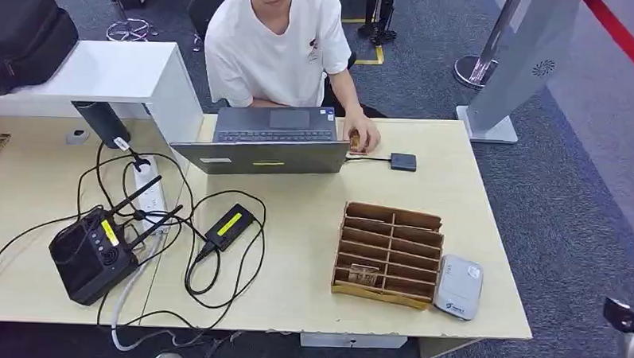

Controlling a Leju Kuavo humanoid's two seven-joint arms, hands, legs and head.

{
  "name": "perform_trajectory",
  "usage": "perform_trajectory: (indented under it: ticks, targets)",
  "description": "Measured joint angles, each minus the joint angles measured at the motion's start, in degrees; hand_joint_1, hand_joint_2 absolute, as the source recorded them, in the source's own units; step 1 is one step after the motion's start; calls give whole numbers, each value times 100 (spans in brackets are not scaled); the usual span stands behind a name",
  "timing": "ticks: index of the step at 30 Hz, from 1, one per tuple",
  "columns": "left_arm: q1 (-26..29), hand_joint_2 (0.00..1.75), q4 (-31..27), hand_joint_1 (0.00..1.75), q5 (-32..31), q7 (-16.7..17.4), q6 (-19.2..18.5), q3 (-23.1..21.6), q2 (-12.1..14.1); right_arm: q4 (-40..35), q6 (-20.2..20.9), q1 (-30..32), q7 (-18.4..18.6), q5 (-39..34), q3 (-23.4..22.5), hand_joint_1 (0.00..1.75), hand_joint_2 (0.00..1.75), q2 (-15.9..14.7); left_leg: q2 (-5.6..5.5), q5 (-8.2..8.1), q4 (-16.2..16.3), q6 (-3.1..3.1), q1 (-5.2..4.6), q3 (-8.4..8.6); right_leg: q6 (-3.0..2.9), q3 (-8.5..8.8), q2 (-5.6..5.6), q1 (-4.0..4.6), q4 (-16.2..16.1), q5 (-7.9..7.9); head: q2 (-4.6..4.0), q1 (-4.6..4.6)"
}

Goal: Pass the card to the sensor for recognition and then transmit it.

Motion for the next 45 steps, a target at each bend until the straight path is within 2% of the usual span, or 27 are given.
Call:
perform_trajectory:
  ticks: [5, 7, 11, 16, 25, 28, 33, 45]
  targets:
    - [-1, 175, 0, 0, 0, 31, 0, 13, 0, 46, 77, 86, 13, -2, -72, 0, 175, -24, 4, 0, 0, 0, 0, 4, 0, 0, 5, 0, 0, 0, 0, 0]
    - [-7, 175, 0, 0, 18, 39, -15, 29, -4, 61, 261, 149, 33, -57, -114, 0, 175, -24, 3, 0, 0, 0, 0, 7, 0, 2, 2, 0, -1, 0, 0, 2]
    - [-14, 175, 0, 0, 37, 112, -90, 96, -15, 90, 391, 488, 48, -245, -285, 0, 175, 33, -6, 0, -1, 0, 1, 5, -1, 6, -8, 2, 0, -1, 0, 2]
    - [-72, 175, 0, 0, 92, 175, -149, 208, -42, 144, 448, 1009, 37, -442, -529, 0, 175, 322, -5, -4, -8, -1, 2, 5, -5, 5, -7, 2, 0, -5, 0, 0]
    - [-141, 175, 0, 0, 151, 240, -197, 363, -70, 203, 518, 1431, -70, -571, -816, 0, 175, 717, 2, -7, -9, -8, 8, 15, -7, 8, -1, 9, 0, -5, 0, 4]
    - [-171, 175, 2, 0, 221, 286, -203, 457, -100, 242, 575, 1676, -109, -636, -927, 0, 175, 1035, 1, -7, -11, -8, 7, 15, -8, 8, -2, 9, 0, -6, 0, -2]
    - [-214, 175, 2, 0, 267, 354, -203, 555, -105, 284, 597, 1991, -181, -754, -1084, 0, 175, 1385, 3, -12, -14, -17, 8, 19, -18, 7, 2, 10, 1, -13, 0, 0]
    - [-287, 175, 4, 0, 295, 446, -173, 798, -140, 317, 557, 2288, -422, -1047, -1541, 0, 175, 1974, 14, -12, -15, -17, 7, 23, -21, 8, 8, 10, 1, -15, 0, 2]
